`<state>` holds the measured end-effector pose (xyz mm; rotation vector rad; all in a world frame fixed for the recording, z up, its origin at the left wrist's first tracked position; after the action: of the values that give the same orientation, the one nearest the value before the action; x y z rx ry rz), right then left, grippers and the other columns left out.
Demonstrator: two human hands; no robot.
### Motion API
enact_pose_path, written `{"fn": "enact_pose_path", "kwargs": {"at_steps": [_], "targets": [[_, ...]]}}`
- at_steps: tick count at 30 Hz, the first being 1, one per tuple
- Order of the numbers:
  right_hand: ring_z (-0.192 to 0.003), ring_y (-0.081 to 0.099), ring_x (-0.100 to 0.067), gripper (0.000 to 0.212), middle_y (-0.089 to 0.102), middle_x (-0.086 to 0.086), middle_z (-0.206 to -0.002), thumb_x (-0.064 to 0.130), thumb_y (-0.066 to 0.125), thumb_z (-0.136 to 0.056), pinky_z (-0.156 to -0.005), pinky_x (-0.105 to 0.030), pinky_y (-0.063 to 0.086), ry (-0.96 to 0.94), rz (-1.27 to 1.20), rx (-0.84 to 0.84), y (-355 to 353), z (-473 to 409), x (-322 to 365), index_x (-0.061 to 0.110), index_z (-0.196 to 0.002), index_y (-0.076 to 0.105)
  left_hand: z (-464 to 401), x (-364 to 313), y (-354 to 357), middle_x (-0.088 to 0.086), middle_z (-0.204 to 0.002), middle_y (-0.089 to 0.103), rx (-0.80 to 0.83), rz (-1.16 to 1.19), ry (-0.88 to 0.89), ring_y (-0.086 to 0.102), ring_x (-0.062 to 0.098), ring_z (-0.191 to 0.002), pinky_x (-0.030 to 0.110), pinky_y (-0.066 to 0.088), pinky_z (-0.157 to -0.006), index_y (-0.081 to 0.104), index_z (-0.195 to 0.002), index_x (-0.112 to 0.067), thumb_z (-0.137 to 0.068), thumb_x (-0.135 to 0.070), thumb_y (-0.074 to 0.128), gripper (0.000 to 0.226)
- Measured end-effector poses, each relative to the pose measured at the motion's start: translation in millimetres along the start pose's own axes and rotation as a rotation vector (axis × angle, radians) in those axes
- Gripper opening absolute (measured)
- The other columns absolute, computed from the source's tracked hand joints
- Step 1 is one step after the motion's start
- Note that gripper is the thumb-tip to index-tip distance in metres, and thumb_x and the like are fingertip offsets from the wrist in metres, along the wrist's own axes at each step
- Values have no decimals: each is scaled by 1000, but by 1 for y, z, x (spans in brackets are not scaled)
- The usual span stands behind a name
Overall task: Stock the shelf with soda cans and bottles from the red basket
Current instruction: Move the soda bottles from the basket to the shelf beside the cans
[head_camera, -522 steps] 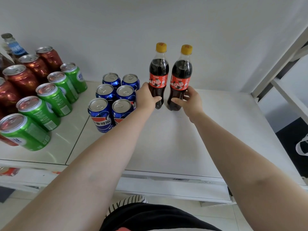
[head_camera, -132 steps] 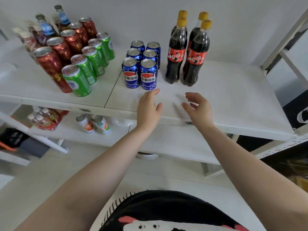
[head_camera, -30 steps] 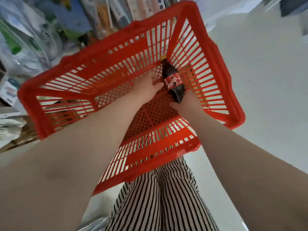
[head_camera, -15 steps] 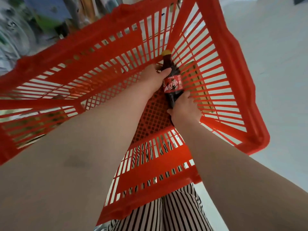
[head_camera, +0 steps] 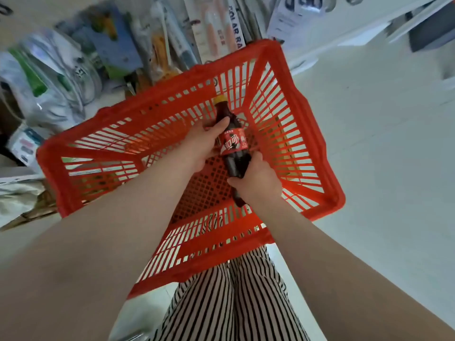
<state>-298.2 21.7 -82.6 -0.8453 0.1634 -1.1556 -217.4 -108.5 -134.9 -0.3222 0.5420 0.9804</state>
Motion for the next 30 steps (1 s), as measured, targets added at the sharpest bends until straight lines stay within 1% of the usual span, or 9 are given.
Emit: {"fn": "enact_pose_path", "kwargs": {"at_steps": [2,5,11,15,17,20,23,27,30], "targets": [[-108,58,-33,63,59,-11,-116,42,75,-74,-83,-43,49,-50,-50,21,-16,26,10,10,-119,44,28,-14,-6,3,-112,69,8,38,27,66,20,-101,34,55,-77,60,-116,-18,-83,-41,69,41],[-104,59,-32,59,59,-10,-112,46,74,-73,-77,-38,46,-93,-75,38,-42,68,18,10,-113,51,76,-35,-11,0,-108,73,41,65,43,70,17,-95,33,56,-77,65,-110,-20,-81,-40,70,35],[-90,63,-27,55,66,-7,-98,55,73,-69,-70,-37,50,-174,-179,62,-94,157,4,13,-101,61,184,-60,4,-4,-81,76,82,125,67,71,11,-70,25,54,-62,72,-92,-18,-81,-35,70,21],[-87,63,-18,53,67,3,-97,43,81,-68,-72,-30,48,-153,-377,13,-121,219,-33,17,-110,63,251,-62,33,4,-100,73,160,142,105,69,19,-80,27,55,-64,65,-111,-13,-83,-28,70,32],[-89,65,-18,55,69,-1,-104,34,84,-67,-80,-33,52,-107,-486,-21,-125,248,-57,16,-115,62,279,-61,52,7,-98,70,202,118,131,67,18,-72,25,54,-57,61,-111,-13,-82,-22,71,32],[-81,68,-18,51,72,-6,-100,25,84,-67,-67,-28,53,-46,-631,-106,-126,286,-90,15,-112,62,316,-56,85,5,-90,70,295,44,171,67,15,-67,24,54,-54,61,-103,-15,-82,-18,71,24],[-79,70,-23,52,72,-8,-94,24,84,-66,-64,-31,53,17,-741,-172,-123,318,-119,15,-112,61,344,-52,120,3,-96,72,390,-74,200,70,15,-76,25,54,-59,62,-110,-14,-81,-20,72,31],[-81,70,-23,56,70,-7,-92,24,86,-65,-74,-38,58,78,-856,-263,-131,348,-163,15,-114,59,372,-42,173,6,-99,71,460,-162,204,71,16,-76,26,54,-56,60,-114,-12,-78,-22,75,40],[-70,70,-18,56,70,2,-82,28,87,-63,-59,-34,57,118,-928,-304,-138,364,-202,17,-109,58,387,-32,217,5,-104,69,509,-266,216,67,21,-89,31,52,-65,60,-111,-16,-77,-27,76,38]]}}
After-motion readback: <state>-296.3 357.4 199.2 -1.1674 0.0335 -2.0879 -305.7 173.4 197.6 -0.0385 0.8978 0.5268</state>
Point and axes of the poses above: each hand's wrist, its own z-axis away from the middle knuckle, its own y-axis out of the palm, x = y × z, the point moved 6 cm from there along -z, towards the middle knuckle
